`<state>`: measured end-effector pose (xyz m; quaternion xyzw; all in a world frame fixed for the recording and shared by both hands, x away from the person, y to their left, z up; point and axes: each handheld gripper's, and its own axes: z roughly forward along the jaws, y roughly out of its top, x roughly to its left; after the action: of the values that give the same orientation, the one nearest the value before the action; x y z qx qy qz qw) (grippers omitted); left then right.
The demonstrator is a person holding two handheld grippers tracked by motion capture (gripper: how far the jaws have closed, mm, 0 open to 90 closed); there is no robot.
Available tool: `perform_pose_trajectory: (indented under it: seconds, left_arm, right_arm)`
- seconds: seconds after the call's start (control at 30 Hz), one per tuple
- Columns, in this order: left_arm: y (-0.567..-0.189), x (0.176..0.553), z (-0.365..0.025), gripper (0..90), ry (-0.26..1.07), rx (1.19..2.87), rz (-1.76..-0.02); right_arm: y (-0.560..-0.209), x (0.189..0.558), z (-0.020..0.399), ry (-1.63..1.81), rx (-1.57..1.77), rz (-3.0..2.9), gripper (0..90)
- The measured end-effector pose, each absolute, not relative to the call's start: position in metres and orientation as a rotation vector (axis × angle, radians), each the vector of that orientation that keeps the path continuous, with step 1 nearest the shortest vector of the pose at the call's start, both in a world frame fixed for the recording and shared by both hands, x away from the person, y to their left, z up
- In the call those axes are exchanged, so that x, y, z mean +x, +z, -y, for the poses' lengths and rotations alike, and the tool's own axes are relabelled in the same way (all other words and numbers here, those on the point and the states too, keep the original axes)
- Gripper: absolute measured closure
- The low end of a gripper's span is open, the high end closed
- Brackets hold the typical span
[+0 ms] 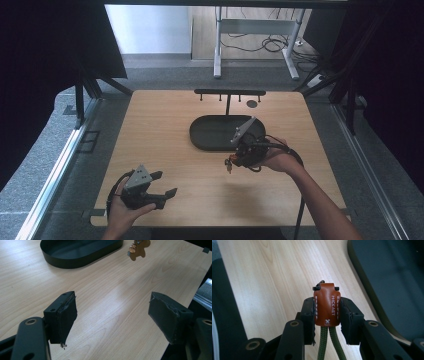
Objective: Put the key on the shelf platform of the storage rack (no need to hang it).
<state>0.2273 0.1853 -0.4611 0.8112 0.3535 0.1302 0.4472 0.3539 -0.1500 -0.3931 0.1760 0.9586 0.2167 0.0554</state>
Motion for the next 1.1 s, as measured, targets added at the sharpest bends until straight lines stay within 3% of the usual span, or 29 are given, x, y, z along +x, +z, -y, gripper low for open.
perform_pose_trajectory:
  seconds: [1.1]
  left_arm:
    - [-0.462, 0.229, -0.188, 22.9, 0.362, 2.022, -0.897]
  right_arm:
    - [-0.390, 0.407, 0.143, 0.621, 0.601, -2.899, 66.8]
